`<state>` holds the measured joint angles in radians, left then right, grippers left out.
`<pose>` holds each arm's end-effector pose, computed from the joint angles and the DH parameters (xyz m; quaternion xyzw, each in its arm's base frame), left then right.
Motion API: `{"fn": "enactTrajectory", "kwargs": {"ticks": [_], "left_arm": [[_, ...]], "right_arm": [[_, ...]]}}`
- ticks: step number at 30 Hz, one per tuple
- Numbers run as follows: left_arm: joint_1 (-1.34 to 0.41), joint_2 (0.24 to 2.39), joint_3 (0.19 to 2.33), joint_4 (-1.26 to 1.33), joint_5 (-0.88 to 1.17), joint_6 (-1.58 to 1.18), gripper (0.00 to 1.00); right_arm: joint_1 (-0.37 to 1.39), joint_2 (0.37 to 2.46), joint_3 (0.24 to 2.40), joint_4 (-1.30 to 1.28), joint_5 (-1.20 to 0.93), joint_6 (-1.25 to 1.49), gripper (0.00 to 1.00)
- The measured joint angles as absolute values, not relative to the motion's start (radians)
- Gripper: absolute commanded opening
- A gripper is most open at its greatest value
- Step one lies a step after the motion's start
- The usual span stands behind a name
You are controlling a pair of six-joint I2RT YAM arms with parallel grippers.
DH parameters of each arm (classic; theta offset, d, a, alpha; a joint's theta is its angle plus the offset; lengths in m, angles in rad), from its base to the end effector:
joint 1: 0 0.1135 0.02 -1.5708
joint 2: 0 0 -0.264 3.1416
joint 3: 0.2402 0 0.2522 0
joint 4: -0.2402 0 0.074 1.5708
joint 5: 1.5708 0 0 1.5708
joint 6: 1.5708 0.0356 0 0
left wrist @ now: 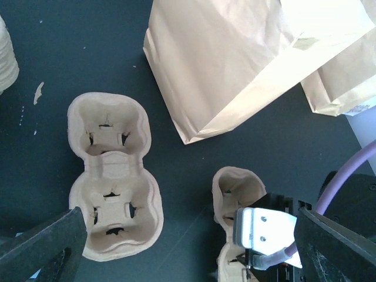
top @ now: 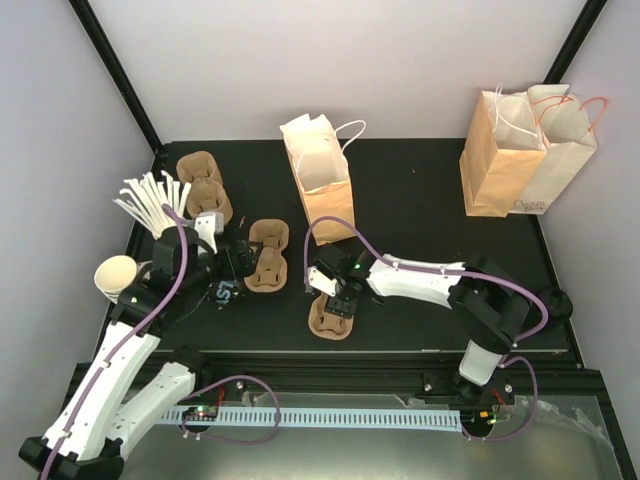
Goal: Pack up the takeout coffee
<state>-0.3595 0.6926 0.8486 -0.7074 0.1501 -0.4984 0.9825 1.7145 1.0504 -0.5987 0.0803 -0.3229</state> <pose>0.1315 -0.0551 0.3222 -0.0239 0.8709 -0.2619 0.4152 0.1804 0.2653 0.1667 -0.5948 0.7882 0.0121 0.1579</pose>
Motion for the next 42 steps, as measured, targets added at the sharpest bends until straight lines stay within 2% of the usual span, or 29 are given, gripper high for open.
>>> {"fn": "enactTrajectory", "kwargs": {"ticks": [3,7,10,20,32,42], "left_arm": [[-0.359,0.679,0.848,-0.711,0.141,-0.493,0.99],[-0.359,0.667,0.848,-0.712,0.136,-0.488,0.99],[-0.359,0.667,0.848,-0.714,0.136,-0.484,0.99],[-0.359,0.668,0.847,-0.718,0.137,-0.466,0.99],[-0.359,0.677,0.835,-0.718,0.158,-0.458,0.99],[-0.359,0.736,0.836,-0.714,0.2,-0.443,0.99]], "right_arm": [[0.982,1.753,1.083,-0.607,0.068,-0.328,0.61],[0.982,1.806,1.121,-0.621,0.061,-0.333,0.6],[0.982,1.81,1.132,-0.631,0.057,-0.333,0.55],[0.982,1.753,1.132,-0.637,0.026,-0.319,0.46],[0.982,1.451,1.055,-0.613,-0.158,-0.257,0.45],[0.982,1.106,0.928,-0.455,-0.317,-0.2,0.45]]}}
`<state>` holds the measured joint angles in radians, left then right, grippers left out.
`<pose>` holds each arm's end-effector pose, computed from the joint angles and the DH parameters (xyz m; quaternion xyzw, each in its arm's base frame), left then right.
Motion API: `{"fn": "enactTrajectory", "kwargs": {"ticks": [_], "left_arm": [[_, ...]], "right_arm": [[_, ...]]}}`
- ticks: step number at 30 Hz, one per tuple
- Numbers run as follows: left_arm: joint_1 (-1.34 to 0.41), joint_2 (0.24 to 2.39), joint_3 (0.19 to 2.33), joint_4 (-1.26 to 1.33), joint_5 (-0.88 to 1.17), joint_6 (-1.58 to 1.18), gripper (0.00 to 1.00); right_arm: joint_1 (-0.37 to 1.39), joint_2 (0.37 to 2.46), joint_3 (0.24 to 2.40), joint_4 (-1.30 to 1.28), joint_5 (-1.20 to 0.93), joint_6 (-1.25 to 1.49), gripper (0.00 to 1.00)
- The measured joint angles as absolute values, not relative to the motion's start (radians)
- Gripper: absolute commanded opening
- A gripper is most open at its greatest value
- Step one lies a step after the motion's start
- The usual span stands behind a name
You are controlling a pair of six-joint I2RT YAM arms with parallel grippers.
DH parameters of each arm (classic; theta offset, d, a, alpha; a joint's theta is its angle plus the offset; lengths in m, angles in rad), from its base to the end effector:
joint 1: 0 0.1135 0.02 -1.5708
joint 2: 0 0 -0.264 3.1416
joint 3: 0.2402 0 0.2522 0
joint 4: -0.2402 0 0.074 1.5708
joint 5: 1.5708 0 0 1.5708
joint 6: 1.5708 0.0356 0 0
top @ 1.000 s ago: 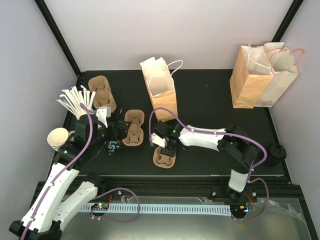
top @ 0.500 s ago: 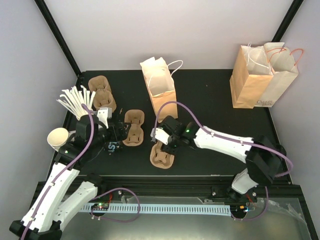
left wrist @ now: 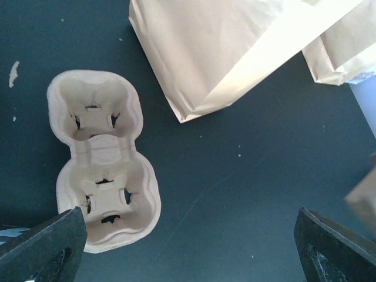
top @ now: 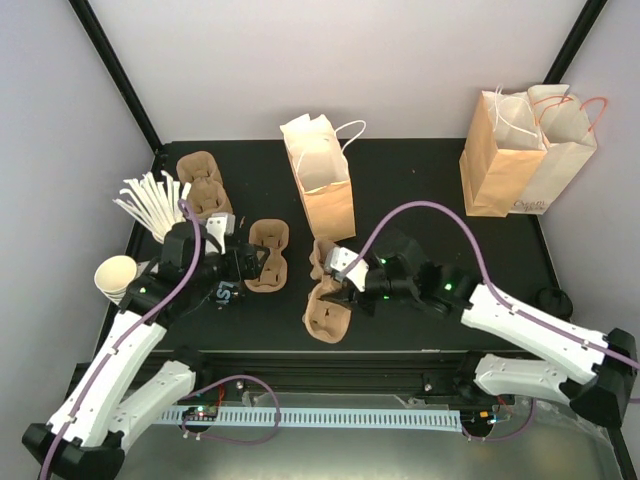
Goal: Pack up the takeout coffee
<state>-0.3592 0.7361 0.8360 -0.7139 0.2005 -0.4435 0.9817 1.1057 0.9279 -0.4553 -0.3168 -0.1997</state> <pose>0.1390 -0.0598 0.3121 0.0088 0.8844 -0.2607 0.3869 0.1243 0.2059 0.3014 -0.5498 0.6920 0.3001 0.3589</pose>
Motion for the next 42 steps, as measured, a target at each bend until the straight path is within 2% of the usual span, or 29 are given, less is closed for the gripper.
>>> {"fn": "enactTrajectory", "kwargs": {"ticks": [7,14,32,36,42], "left_arm": [[-0.359,0.788,0.856,-0.709,0.229,-0.437,0.99],[-0.359,0.813,0.902,-0.701,0.241,-0.437,0.99],[-0.385,0.951,0.982,-0.642,0.3,-0.46,0.93],[-0.476,1.018,1.071,-0.665,0.241,-0.44,0.94],[-0.611,1.172,1.299,-0.731,0.038,-0.371,0.99]], "right_arm": [[0.979,0.951,0.935,-0.405,-0.329,-0.193,0.47],[0.975,0.778,0.934,-0.312,-0.239,-0.181,0.47],[0.964,0.622,0.839,-0.181,0.004,-0.184,0.47],[0.954,0.595,0.83,-0.167,0.06,-0.184,0.47],[0.942,0.54,0.796,-0.131,0.175,-0.185,0.47]]}}
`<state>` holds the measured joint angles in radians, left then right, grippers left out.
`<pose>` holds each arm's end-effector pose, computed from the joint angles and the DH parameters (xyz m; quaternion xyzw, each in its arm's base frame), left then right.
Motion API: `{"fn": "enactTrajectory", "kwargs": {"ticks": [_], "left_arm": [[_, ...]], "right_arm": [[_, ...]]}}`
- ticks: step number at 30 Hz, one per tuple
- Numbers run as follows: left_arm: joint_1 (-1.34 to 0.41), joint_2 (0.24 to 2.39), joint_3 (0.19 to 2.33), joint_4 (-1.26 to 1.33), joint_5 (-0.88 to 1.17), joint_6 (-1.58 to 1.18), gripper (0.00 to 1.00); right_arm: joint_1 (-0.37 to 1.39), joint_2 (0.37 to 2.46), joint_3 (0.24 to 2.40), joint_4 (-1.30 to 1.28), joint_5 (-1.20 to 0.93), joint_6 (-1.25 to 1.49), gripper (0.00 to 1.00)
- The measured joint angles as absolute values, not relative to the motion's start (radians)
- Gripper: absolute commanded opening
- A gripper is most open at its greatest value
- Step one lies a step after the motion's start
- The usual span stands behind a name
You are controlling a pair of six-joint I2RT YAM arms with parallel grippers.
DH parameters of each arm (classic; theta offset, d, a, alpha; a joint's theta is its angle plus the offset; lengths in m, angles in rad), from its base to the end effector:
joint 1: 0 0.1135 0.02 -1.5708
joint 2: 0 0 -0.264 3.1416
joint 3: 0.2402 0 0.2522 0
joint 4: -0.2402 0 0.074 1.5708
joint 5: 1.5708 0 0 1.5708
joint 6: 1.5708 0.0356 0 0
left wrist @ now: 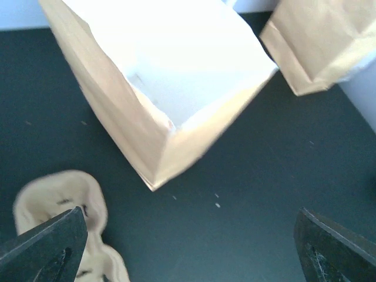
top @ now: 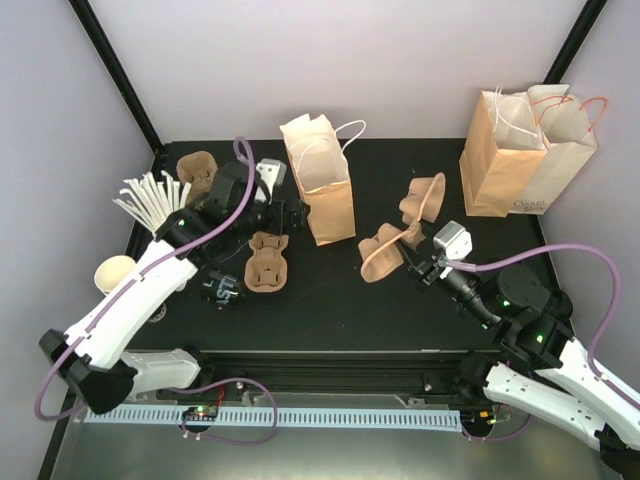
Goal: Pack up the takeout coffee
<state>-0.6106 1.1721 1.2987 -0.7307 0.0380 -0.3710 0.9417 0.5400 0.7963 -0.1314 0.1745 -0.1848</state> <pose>0.1984 -0.1405 0.3850 0.1146 0.8779 -0.2338 0.4019 0.0777 0.0962 0.3830 -0.2967 0.5922 0.2224 0.7154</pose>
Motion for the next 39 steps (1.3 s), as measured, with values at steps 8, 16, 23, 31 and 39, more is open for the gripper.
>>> {"fn": "enactTrajectory", "kwargs": {"ticks": [8,16,23,31,39], "left_arm": [[-0.586,1.468,1.632,-0.803,-0.185,-0.289,0.99],[-0.538,1.741,1.873,-0.878,-0.235,-0.239,0.96],[-0.522,1.816,1.912,-0.92,-0.241,-0.24,0.61],[-0.462,1.813,1.897,-0.911,-0.17,-0.248,0.08],[-0.433,1.72,1.785,-0.871,0.018,-0.169,0.02]], "right_arm": [[0.94,0.551,0.796,-0.12,0.227,-0.185,0.47],[0.94,0.523,0.796,-0.133,0.226,-0.18,0.47],[0.94,0.507,0.796,-0.142,0.227,-0.164,0.46],[0.94,0.633,0.886,-0.217,0.213,-0.132,0.46],[0.935,0.791,1.064,-0.323,0.108,-0.075,0.47]]}}
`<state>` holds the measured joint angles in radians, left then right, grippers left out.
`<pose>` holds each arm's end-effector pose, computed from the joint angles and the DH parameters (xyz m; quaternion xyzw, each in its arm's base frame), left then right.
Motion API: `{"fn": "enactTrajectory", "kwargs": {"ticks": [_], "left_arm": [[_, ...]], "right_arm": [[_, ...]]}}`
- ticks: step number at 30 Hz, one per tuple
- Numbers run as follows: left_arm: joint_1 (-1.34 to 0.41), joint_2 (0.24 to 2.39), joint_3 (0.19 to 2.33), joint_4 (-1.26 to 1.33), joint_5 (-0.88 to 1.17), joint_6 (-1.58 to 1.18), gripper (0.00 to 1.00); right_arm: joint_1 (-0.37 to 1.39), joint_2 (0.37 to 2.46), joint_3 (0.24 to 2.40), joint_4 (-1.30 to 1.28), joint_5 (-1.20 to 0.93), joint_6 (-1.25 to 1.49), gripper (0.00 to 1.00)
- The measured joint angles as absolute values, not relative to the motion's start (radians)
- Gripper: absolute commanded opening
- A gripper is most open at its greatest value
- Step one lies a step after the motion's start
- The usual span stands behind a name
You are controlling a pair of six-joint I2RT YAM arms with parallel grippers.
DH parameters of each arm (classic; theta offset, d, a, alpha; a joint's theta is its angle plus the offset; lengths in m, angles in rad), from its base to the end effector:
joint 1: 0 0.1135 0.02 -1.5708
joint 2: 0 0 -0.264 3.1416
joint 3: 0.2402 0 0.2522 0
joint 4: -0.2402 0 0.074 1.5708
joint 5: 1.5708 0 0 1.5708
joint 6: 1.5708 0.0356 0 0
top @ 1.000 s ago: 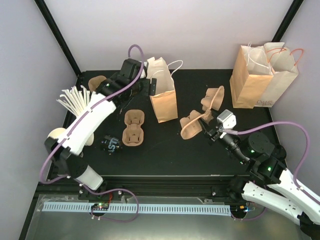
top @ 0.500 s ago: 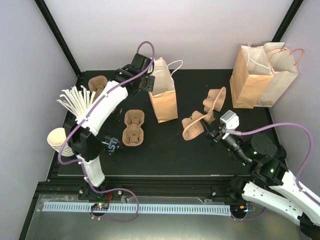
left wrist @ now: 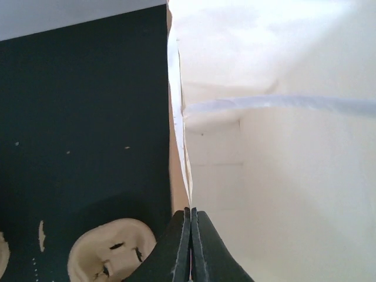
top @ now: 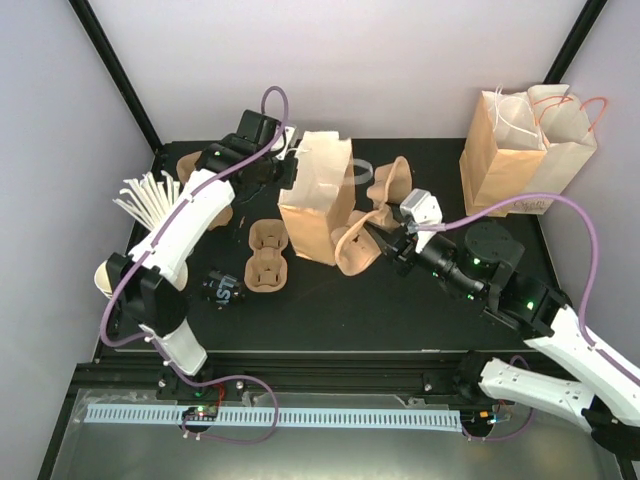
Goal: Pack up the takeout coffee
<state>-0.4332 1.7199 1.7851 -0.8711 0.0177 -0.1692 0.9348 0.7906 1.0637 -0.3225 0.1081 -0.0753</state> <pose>0.3407 -0.1583 0.3713 0.1254 0.9192 -0.1186 0.3539 0.1001 0.1291 0.4196 -0.3174 0.6510 0.2513 0.6421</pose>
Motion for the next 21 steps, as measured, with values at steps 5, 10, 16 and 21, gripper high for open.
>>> {"fn": "enactTrajectory", "kwargs": {"ticks": [5,10,16,21], "left_arm": [[-0.434,1.633,1.724,-0.86,0.142,-0.121,0.02],[-0.439,1.582,1.673,-0.852,0.256,-0.104,0.02],[-0.447,1.579,1.659,-0.859,0.355,-0.082,0.02],[-0.448,1.562,1.652,-0.857,0.46,-0.082,0.01]], "right_arm": [[0.934,0.852,1.202,-0.387,0.024,-0.047,0.47],[0.904,0.919,1.363,-0.478,-0.057,0.001,0.45],[0.756,0.997,1.457,-0.51,-0.173,0.081,0.4],[0.663,1.086,1.496,-0.506,-0.3,0.131,0.4]]}}
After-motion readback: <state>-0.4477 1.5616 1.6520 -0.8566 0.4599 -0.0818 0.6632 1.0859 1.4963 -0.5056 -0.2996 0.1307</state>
